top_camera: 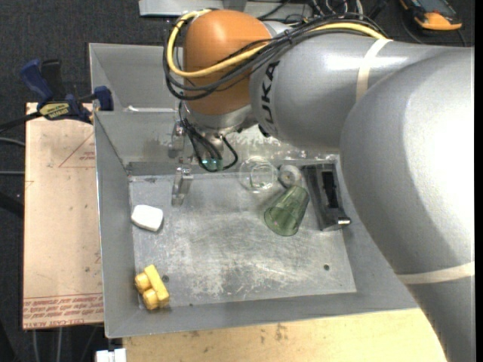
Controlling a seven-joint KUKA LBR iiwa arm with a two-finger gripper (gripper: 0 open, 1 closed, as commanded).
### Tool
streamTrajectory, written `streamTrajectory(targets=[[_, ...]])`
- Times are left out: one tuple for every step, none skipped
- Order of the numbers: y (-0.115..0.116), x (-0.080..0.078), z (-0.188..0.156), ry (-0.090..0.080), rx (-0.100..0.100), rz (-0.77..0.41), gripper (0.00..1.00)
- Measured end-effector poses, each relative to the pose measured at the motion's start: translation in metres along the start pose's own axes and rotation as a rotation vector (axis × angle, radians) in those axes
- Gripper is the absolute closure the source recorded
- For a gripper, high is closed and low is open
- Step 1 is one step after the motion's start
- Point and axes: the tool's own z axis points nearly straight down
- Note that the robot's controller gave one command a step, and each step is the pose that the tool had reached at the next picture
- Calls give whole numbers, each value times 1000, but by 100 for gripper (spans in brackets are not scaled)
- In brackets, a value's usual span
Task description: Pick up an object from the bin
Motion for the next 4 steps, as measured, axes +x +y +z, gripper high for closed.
streamTrajectory(targets=[[-1,-2,-5,-8,-1,2,0],[16,15,17,-15,0,-97,0],[21,38,38,-3,-2,-205,0],[27,51,56,-11,2,-279,0]])
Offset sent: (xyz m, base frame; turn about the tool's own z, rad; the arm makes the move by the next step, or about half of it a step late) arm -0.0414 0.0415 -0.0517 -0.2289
